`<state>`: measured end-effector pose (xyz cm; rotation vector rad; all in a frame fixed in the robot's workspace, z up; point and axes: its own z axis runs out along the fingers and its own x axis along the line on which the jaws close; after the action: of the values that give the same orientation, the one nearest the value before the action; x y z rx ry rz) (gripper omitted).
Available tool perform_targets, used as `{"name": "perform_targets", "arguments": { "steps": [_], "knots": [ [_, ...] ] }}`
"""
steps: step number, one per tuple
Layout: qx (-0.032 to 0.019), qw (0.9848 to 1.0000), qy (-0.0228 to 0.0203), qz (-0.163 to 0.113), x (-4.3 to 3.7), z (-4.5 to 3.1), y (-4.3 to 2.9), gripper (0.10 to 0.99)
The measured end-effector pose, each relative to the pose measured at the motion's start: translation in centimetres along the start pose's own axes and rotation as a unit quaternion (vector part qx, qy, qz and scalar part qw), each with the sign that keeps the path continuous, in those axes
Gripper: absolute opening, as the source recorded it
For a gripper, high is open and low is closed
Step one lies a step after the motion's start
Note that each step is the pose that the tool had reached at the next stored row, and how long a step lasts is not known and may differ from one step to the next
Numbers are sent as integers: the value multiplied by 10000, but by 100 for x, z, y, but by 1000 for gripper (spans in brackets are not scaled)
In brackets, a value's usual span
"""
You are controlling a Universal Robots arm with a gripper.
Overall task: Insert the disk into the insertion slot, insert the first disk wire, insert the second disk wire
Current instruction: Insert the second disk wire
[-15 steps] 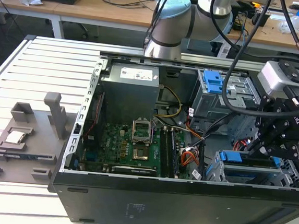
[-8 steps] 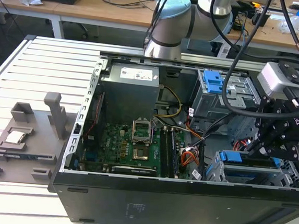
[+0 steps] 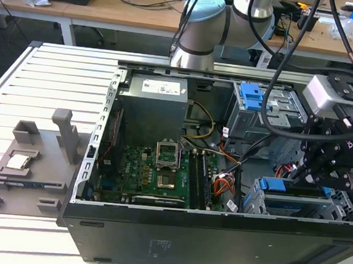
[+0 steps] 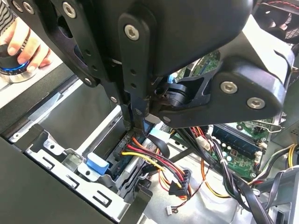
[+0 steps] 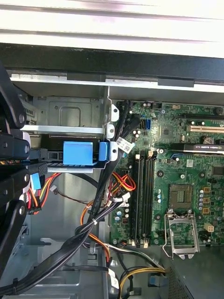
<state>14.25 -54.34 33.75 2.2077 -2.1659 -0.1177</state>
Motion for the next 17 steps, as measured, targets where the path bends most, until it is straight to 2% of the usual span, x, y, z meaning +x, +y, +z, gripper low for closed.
{"name": "perform_targets", "arguments": {
  "steps": [9, 10, 11, 12, 15, 16, 17],
  "knots": [
    [2, 10000, -5, -3, 0, 10, -20, 157],
    [0, 10000, -3, -3, 0, 8, -20, 220],
    [0, 10000, -3, -1, 0, -12, -18, 220],
    [0, 10000, -2, -1, -1, -58, -13, 220],
    [0, 10000, -2, -1, -20, -264, 6, 204],
    [0, 10000, -1, -1, -22, -321, 10, 106],
    [0, 10000, -2, -1, -23, -370, 15, 106]
  ]
}}
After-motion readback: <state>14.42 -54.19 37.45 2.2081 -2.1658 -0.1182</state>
